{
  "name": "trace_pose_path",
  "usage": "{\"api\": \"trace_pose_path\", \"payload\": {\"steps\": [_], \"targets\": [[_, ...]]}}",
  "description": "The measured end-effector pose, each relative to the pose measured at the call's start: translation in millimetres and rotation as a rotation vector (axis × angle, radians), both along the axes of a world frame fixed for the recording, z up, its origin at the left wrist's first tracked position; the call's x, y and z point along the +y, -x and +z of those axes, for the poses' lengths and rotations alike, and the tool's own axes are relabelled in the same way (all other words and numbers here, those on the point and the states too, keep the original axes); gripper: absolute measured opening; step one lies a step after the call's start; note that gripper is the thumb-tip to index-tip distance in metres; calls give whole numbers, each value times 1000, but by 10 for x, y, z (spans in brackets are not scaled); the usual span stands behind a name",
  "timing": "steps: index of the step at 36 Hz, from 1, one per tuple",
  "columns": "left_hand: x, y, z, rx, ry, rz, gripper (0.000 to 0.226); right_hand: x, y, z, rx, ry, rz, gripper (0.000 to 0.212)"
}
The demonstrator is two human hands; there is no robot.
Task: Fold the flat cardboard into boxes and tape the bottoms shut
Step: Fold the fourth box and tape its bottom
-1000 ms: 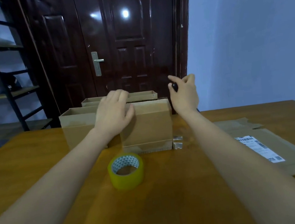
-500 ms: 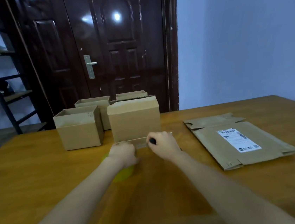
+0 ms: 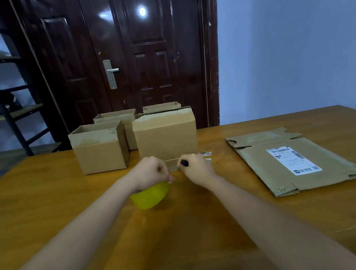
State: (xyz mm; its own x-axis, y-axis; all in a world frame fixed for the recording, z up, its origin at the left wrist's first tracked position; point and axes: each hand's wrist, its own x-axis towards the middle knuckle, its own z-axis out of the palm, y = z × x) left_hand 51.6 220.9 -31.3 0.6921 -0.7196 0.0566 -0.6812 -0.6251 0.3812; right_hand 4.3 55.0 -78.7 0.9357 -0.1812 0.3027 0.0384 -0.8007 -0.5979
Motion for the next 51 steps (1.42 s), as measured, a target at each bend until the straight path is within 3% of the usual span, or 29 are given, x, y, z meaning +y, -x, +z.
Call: {"api": "trace_pose_path", "payload": {"steps": [6, 10, 14, 24, 28, 31, 36, 40, 46, 51], "targets": [[203, -28, 84, 213, 356, 2, 15, 36, -82, 33, 31, -119, 22, 19], [260, -1, -15, 413, 602, 28, 10, 156, -36, 194, 93, -464, 153, 19], [289, -11, -140, 499, 823, 79, 15, 208, 5, 291, 248, -724, 218, 27], [331, 25, -158, 779, 1148, 12, 18, 119, 21, 292, 312, -483, 360, 32], [338, 24, -134, 855, 1126, -134, 42, 135, 25, 279, 261, -479, 369, 8], [337, 22, -122, 861, 1105, -176, 49, 102, 60, 314, 234, -487, 372, 8], [299, 61, -126, 806, 1166, -199, 36, 61, 112, 367, 227, -410, 367, 14], [245, 64, -150, 756, 1264, -158, 47, 38, 129, 362, 216, -470, 339, 14], [223, 59, -168, 480, 1225, -60, 51, 36, 144, 309, 199, -506, 305, 10], [232, 81, -190, 367, 1237, -49, 58, 49, 142, 338, 195, -508, 300, 10]]}}
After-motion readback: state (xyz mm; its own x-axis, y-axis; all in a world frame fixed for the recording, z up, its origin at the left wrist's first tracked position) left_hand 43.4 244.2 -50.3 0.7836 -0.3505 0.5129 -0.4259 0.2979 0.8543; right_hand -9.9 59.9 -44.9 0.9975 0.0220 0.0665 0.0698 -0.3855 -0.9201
